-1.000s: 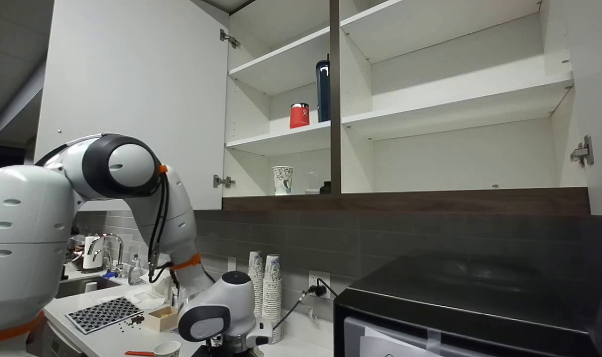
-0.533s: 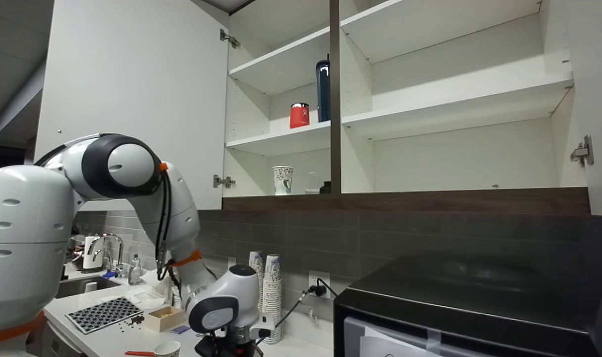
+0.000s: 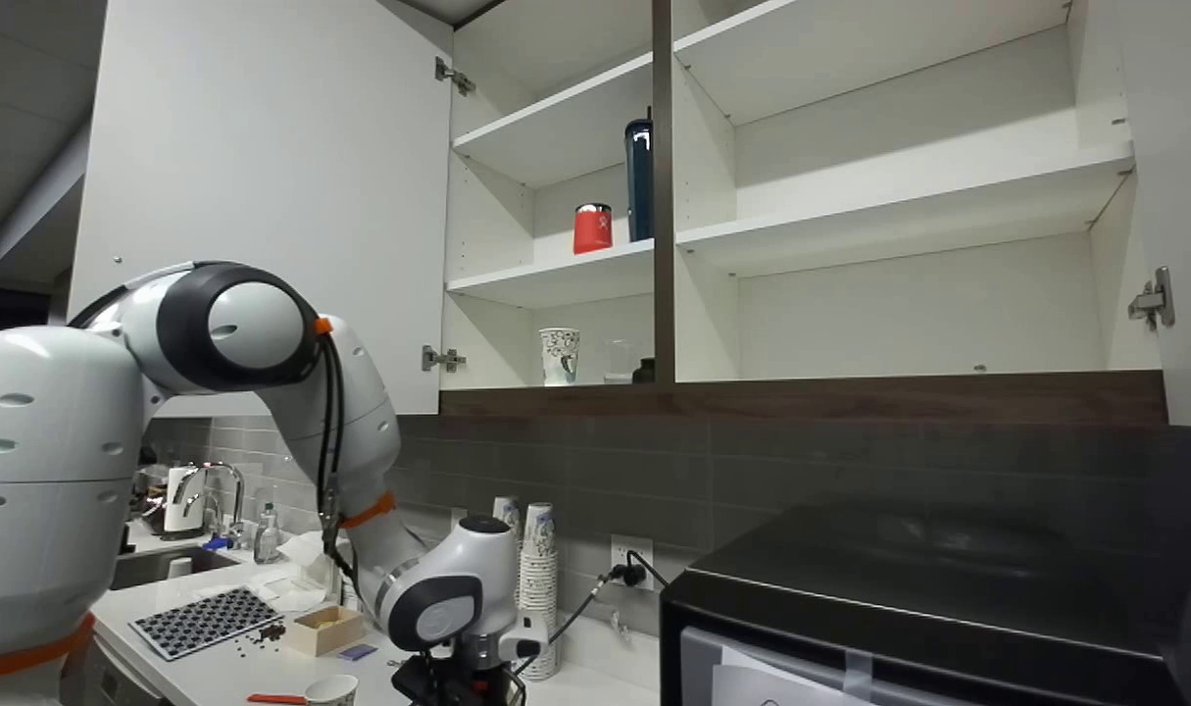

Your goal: Put the chopsticks in the cup, then put the bowl in the top cabinet

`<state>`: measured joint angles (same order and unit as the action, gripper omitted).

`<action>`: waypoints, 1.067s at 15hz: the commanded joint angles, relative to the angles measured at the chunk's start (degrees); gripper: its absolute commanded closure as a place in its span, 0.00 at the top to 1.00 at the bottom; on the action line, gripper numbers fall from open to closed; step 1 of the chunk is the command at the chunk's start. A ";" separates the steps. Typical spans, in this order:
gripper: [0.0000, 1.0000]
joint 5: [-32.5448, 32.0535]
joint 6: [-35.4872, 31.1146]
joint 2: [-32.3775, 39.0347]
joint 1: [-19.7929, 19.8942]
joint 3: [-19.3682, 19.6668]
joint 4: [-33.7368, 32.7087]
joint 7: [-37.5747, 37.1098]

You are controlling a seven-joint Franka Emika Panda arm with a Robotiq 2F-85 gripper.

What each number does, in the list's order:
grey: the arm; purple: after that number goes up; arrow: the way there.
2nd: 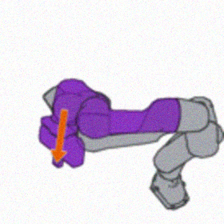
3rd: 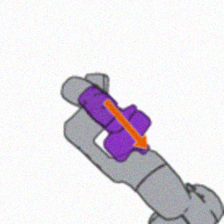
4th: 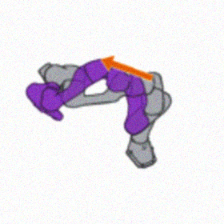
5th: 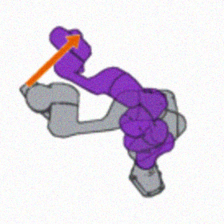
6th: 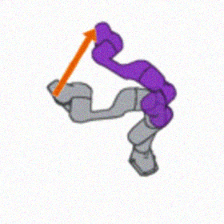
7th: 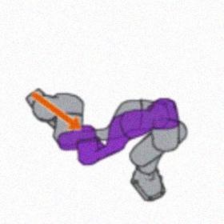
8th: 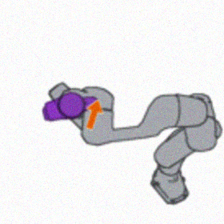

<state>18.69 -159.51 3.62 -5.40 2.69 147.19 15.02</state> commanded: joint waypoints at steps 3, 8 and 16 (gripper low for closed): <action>0.01 -4.24 0.35 -7.19 2.48 -2.00 2.81 -3.29; 0.01 -2.65 -0.98 -8.67 0.98 -3.26 0.90 -2.60; 0.01 -2.75 -5.79 0.21 0.24 -5.38 -5.41 -2.67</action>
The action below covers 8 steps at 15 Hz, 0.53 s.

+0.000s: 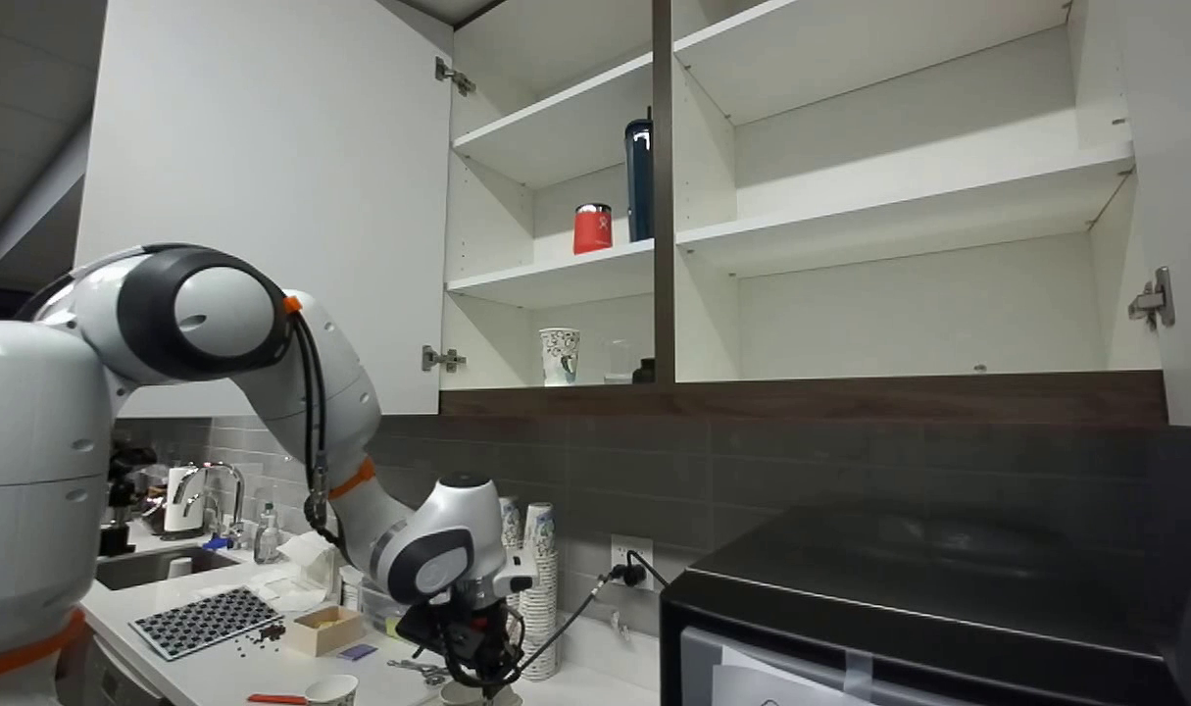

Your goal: Put the chopsticks in the cup, then put the bowl in the top cabinet

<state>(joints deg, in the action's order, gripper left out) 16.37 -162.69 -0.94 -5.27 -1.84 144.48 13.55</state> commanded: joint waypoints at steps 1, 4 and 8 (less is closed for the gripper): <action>0.01 -0.77 -3.82 6.31 0.34 -1.16 -3.29 -1.37; 0.01 0.48 -9.17 10.70 -0.49 -1.12 -4.91 -0.75; 0.01 -0.11 -12.93 16.15 -0.70 -0.82 -7.43 -1.24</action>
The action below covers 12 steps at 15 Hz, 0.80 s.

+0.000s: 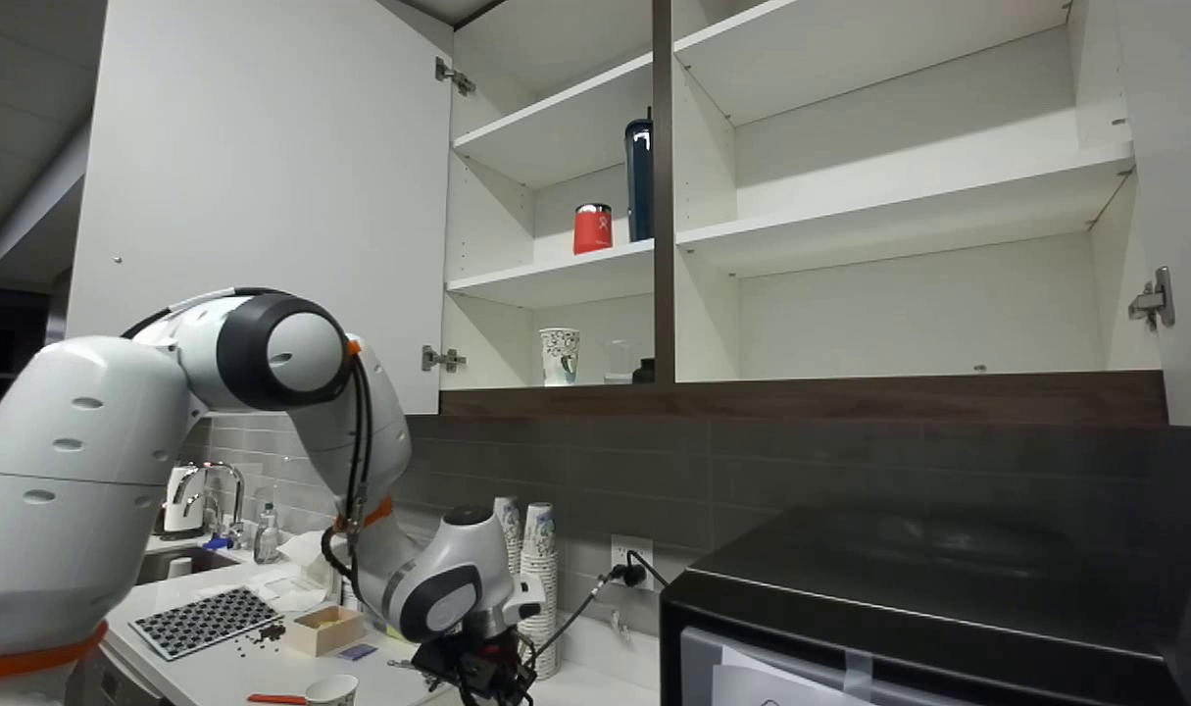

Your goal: Put the chopsticks in the cup, then put the bowl in the top cabinet

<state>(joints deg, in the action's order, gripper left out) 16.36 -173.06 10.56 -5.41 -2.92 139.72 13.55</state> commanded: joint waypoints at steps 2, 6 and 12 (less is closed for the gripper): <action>0.01 1.85 -1.44 6.06 0.78 -1.76 -4.05 0.39; 0.01 2.97 -0.41 7.22 2.18 -4.03 -5.54 0.98; 0.57 2.91 -0.38 5.41 2.58 -3.46 -4.36 -0.06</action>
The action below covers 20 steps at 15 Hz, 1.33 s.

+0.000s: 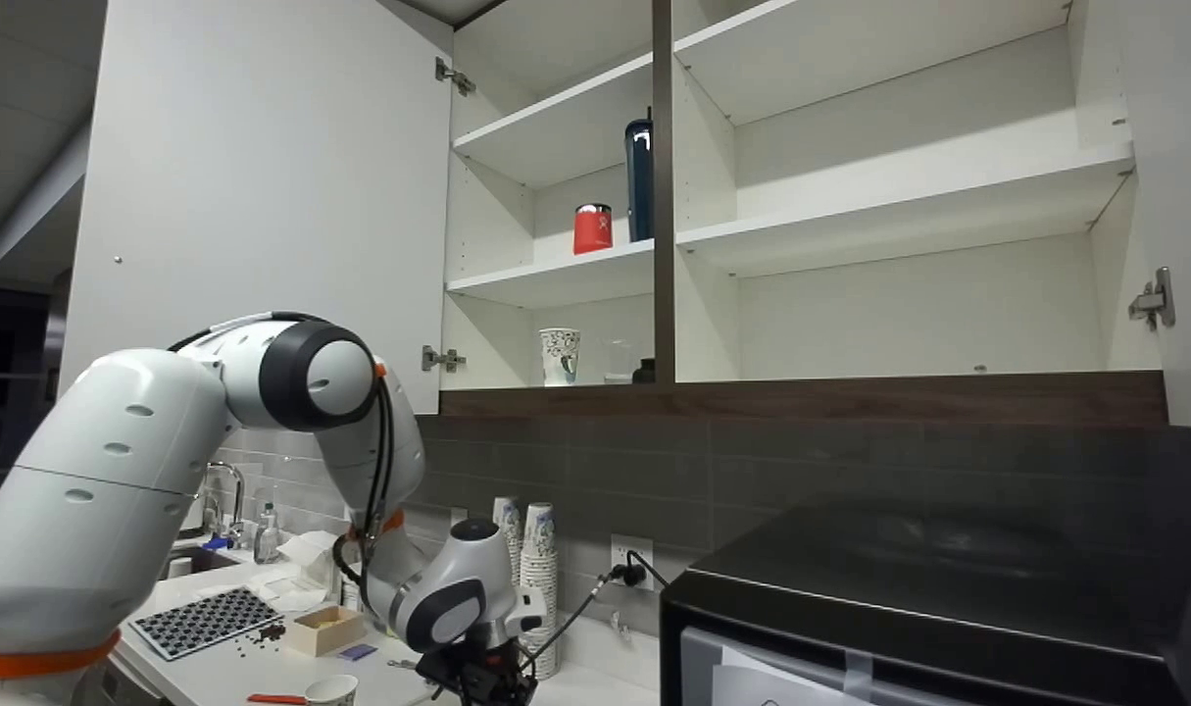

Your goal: Put the chopsticks in the cup, then put the bowl in the top cabinet

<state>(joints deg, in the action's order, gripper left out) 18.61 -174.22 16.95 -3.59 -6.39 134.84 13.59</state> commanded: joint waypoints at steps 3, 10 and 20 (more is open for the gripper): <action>0.79 0.03 0.53 -1.88 0.39 2.14 1.35 -1.10; 1.00 -0.40 11.58 -2.71 6.46 1.40 1.10 -2.27; 1.00 7.66 33.60 3.11 10.33 1.25 -6.34 -2.14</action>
<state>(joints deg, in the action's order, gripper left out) 21.97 -145.68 16.87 5.03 -3.62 132.37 11.20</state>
